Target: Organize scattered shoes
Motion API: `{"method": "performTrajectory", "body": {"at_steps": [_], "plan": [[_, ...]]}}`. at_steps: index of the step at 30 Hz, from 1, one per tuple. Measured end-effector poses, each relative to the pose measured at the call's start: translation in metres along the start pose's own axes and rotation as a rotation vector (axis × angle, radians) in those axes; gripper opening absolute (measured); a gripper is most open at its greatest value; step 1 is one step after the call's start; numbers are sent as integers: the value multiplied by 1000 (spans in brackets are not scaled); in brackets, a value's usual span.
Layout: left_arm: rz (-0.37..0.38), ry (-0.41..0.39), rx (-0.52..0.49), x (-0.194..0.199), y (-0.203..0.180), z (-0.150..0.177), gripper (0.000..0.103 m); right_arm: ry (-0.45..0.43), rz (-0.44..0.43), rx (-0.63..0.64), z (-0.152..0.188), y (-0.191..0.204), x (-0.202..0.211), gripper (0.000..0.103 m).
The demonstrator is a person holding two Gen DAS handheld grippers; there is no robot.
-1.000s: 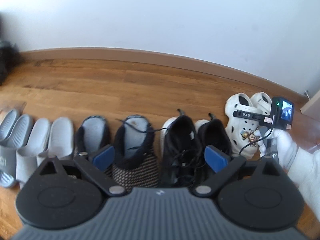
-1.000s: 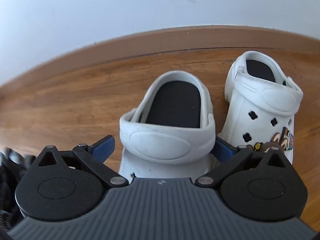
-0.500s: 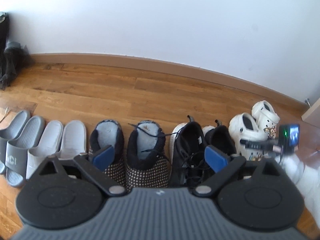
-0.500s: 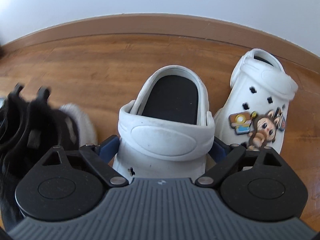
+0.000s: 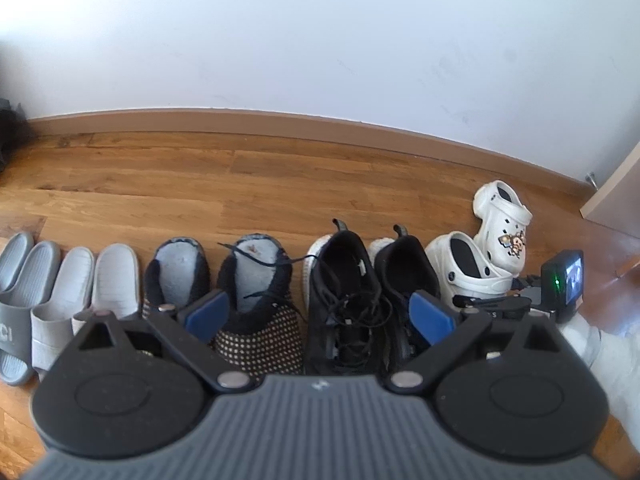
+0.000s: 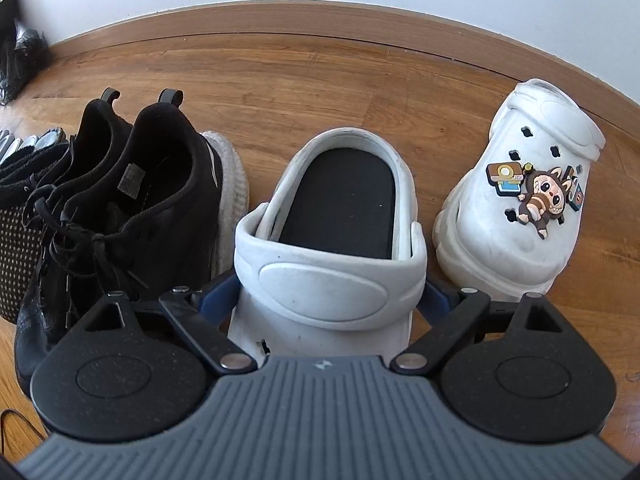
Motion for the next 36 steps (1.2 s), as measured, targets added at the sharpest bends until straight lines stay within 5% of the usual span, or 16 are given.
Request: {"method": "performTrajectory", "body": {"at_steps": [20,30,36], "plan": [[35,25,-38,0,-29,9,98,-113,-124,-178,7,-33,53,94],[55,4,-61,8,-43,10,98,-209,-168,-121,6,-28,71,56],[58,23,-60,3,-48,12,98,-170,-189,-135,11,-25,62,57]]}}
Point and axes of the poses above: each gripper's, at about its wrist camera, not at the fingertips, and x roughly against the way its jaws point, y to its left, z to its underside, the point moved 1 cm from there along -x, roughly the way its jaws point, and after that the axes turned 14 degrees about -z, right-handed, at the moved point
